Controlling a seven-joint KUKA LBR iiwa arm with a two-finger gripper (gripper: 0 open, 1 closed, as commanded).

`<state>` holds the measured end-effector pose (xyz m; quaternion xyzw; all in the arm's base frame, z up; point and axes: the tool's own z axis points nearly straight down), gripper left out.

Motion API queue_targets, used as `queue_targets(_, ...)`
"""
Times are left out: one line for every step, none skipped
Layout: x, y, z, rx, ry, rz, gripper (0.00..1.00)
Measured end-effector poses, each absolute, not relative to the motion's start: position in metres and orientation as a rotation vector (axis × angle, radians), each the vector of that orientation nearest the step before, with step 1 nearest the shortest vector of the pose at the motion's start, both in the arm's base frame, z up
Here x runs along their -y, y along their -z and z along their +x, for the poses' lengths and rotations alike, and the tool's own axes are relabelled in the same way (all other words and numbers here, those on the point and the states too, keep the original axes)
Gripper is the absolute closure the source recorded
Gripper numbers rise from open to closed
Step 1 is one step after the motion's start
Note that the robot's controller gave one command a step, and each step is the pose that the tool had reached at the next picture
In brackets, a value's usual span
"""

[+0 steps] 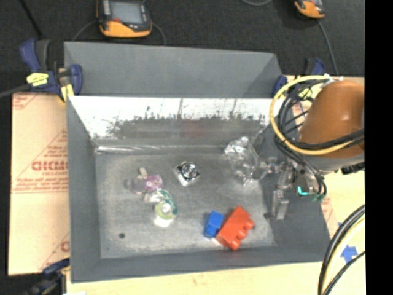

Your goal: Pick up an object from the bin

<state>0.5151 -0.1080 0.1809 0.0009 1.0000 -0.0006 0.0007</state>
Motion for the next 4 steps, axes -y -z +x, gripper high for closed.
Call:
queue_targets(0.089,-0.069,0.498,-3.096,0.002,-0.520,0.00)
queue_targets(0.089,-0.071,0.499,-3.092,0.004,-0.524,1.00)
queue_targets(0.092,-0.189,0.516,-3.088,0.007,-0.511,1.00)
queue_targets(0.097,-0.298,0.504,-3.091,0.008,-0.493,1.00)
